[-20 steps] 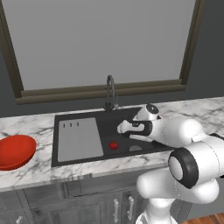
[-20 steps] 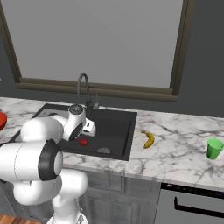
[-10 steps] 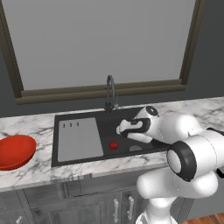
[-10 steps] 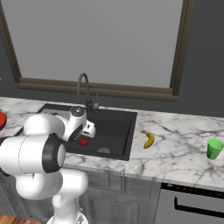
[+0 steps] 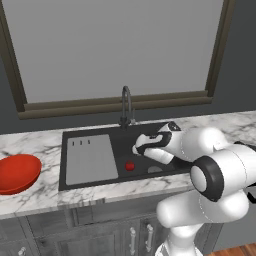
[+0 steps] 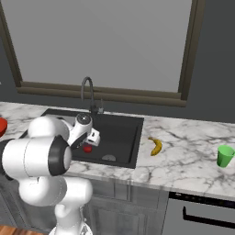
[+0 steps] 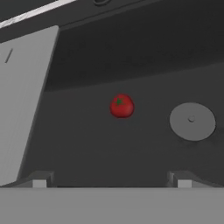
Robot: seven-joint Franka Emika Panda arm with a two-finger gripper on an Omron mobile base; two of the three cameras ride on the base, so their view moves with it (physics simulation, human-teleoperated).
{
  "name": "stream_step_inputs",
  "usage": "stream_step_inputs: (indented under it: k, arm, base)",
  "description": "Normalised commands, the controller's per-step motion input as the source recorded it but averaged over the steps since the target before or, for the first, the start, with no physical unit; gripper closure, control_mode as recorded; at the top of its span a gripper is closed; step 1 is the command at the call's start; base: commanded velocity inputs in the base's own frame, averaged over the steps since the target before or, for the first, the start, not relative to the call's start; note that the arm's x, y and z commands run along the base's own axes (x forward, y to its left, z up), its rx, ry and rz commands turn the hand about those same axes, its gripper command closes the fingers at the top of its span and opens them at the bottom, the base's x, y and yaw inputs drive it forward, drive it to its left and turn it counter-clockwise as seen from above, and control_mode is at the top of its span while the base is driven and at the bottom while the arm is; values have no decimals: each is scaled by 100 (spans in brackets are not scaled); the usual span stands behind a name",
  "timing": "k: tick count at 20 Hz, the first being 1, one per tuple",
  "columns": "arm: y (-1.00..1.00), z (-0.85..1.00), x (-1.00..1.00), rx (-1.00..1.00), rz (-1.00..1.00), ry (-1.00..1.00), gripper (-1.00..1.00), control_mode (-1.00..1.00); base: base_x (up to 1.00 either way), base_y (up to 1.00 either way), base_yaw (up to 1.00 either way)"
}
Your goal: Remove the tomato and banana from the sink. Then move the bowl and cup from the counter to the sink for washing.
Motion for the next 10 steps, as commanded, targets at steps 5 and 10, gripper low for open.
stream_step_inputs:
  k: [5,10]
  arm:
    - [1,-7,2,7,0,0,-100,-100]
    - [0,-8,3,3,0,0,-100,-100]
  base:
    - [0,0,0]
    - [0,0,0]
